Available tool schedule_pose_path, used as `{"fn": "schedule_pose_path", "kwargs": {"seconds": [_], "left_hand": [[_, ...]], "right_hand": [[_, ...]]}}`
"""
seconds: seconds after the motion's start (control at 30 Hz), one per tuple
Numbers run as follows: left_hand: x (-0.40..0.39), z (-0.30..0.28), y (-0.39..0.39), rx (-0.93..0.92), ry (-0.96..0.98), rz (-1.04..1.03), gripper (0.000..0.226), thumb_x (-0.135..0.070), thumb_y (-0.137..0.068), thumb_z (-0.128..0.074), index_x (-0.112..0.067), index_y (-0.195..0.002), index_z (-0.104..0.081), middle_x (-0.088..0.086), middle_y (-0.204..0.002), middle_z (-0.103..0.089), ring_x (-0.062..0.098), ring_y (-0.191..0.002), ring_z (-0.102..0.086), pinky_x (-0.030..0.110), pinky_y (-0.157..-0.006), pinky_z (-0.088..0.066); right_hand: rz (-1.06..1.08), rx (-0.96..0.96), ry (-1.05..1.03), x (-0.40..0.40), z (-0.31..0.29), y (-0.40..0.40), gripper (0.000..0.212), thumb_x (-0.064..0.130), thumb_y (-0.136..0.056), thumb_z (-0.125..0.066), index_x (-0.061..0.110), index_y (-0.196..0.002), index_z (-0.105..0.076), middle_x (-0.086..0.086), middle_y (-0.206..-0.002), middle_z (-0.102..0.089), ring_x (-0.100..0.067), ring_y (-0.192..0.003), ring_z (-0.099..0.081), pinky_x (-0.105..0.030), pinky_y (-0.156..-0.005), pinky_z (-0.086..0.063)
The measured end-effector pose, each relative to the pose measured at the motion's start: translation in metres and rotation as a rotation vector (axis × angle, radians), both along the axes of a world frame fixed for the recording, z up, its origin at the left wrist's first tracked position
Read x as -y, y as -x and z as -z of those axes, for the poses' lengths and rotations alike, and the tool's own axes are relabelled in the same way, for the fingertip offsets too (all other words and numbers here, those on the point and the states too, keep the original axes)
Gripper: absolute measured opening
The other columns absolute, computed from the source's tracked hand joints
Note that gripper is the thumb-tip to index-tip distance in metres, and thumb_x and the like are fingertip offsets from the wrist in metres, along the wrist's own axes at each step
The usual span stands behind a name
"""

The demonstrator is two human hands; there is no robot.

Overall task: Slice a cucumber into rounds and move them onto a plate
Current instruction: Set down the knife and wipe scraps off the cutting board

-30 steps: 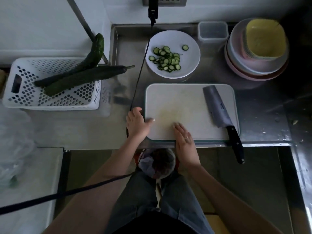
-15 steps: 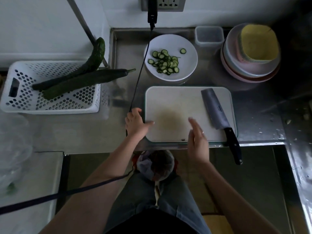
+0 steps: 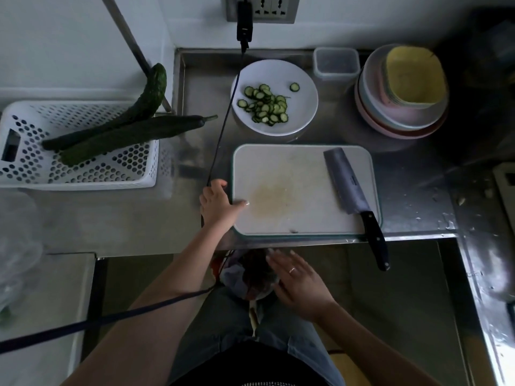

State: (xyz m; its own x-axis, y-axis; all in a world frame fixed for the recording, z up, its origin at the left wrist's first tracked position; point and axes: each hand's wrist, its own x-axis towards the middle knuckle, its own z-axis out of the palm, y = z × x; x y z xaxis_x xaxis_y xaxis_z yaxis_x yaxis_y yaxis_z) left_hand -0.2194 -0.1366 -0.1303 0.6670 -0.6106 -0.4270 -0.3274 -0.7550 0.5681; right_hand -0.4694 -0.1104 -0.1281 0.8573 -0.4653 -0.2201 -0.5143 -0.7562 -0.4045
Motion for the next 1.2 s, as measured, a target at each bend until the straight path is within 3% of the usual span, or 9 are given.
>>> {"fn": "schedule_pose_path", "kwargs": {"seconds": [0.07, 0.13, 0.27, 0.4, 0.5, 0.7, 0.77, 1.1, 1.2], "left_hand": [[0.0, 0.0, 0.0, -0.012, -0.002, -0.004, 0.068, -0.035, -0.072, -0.076, -0.017, -0.125, -0.036, 0.009, -0.13, -0.035, 0.03, -0.12, -0.035, 0.044, -0.099, -0.035], [0.0, -0.001, -0.001, -0.013, 0.002, -0.006, 0.068, -0.035, -0.072, -0.076, -0.018, -0.124, -0.036, 0.009, -0.13, -0.035, 0.03, -0.119, -0.035, 0.044, -0.099, -0.035], [-0.002, -0.001, -0.001, -0.013, 0.005, -0.002, 0.067, -0.036, -0.072, -0.075, -0.019, -0.124, -0.036, 0.008, -0.128, -0.036, 0.03, -0.118, -0.036, 0.043, -0.099, -0.035], [-0.001, -0.001, -0.001, 0.002, 0.004, -0.009, 0.067, -0.036, -0.07, -0.076, -0.018, -0.123, -0.038, 0.008, -0.127, -0.038, 0.03, -0.118, -0.037, 0.041, -0.098, -0.035], [0.0, -0.001, -0.001, -0.001, 0.002, -0.001, 0.067, -0.036, -0.07, -0.076, -0.017, -0.122, -0.038, 0.009, -0.127, -0.037, 0.03, -0.118, -0.036, 0.04, -0.098, -0.034], [0.0, -0.002, -0.001, 0.003, 0.006, 0.005, 0.067, -0.036, -0.072, -0.076, -0.017, -0.123, -0.038, 0.009, -0.128, -0.038, 0.03, -0.119, -0.036, 0.041, -0.099, -0.035], [0.0, -0.002, -0.001, 0.002, 0.007, 0.008, 0.067, -0.036, -0.072, -0.076, -0.018, -0.123, -0.037, 0.009, -0.129, -0.037, 0.031, -0.12, -0.036, 0.042, -0.099, -0.035], [-0.001, -0.001, -0.001, 0.01, 0.005, 0.003, 0.067, -0.035, -0.072, -0.077, -0.018, -0.124, -0.037, 0.009, -0.13, -0.038, 0.03, -0.119, -0.036, 0.041, -0.098, -0.035], [-0.001, -0.001, -0.001, 0.012, 0.004, 0.009, 0.068, -0.036, -0.072, -0.077, -0.018, -0.124, -0.037, 0.009, -0.13, -0.038, 0.031, -0.119, -0.037, 0.041, -0.098, -0.035]], "right_hand": [[-0.035, 0.134, -0.014, 0.006, -0.008, 0.002, 0.044, 0.032, -0.098, -0.035, 0.012, -0.131, -0.056, -0.005, -0.135, -0.057, -0.02, -0.123, -0.055, -0.039, -0.104, -0.043], [0.109, 0.194, 0.012, 0.02, -0.013, -0.004, 0.043, 0.027, -0.097, -0.037, 0.012, -0.134, -0.053, -0.005, -0.138, -0.054, -0.019, -0.129, -0.049, -0.037, -0.112, -0.032], [0.437, 0.073, 0.037, 0.041, -0.007, -0.014, 0.052, 0.033, -0.094, -0.03, 0.009, -0.136, -0.049, -0.005, -0.145, -0.045, -0.019, -0.139, -0.035, -0.032, -0.119, -0.014], [0.267, 0.149, -0.031, 0.014, -0.001, -0.008, 0.037, 0.018, -0.084, -0.053, 0.011, -0.118, -0.065, -0.008, -0.122, -0.064, -0.023, -0.119, -0.055, -0.041, -0.105, -0.043], [0.083, 0.225, -0.042, -0.008, 0.0, -0.007, 0.034, 0.015, -0.079, -0.057, 0.012, -0.111, -0.068, -0.005, -0.109, -0.069, -0.023, -0.105, -0.063, -0.04, -0.098, -0.049], [0.8, 0.293, -0.085, 0.027, -0.011, -0.021, 0.023, 0.012, -0.087, -0.063, 0.011, -0.109, -0.063, -0.004, -0.109, -0.059, -0.023, -0.1, -0.054, -0.036, -0.087, -0.048], [0.907, 0.247, -0.153, 0.043, -0.013, -0.03, 0.022, 0.018, -0.086, -0.067, 0.01, -0.106, -0.061, -0.006, -0.108, -0.056, -0.024, -0.102, -0.051, -0.037, -0.089, -0.045], [0.872, 0.041, -0.214, 0.057, -0.011, -0.046, 0.013, 0.02, -0.089, -0.062, 0.009, -0.096, -0.064, -0.008, -0.111, -0.051, -0.027, -0.109, -0.043, -0.041, -0.094, -0.04], [0.814, 0.145, -0.26, 0.055, -0.019, -0.044, 0.004, 0.013, -0.085, -0.064, 0.014, -0.086, -0.06, -0.004, -0.104, -0.053, -0.02, -0.102, -0.046, -0.022, -0.085, -0.043]]}}
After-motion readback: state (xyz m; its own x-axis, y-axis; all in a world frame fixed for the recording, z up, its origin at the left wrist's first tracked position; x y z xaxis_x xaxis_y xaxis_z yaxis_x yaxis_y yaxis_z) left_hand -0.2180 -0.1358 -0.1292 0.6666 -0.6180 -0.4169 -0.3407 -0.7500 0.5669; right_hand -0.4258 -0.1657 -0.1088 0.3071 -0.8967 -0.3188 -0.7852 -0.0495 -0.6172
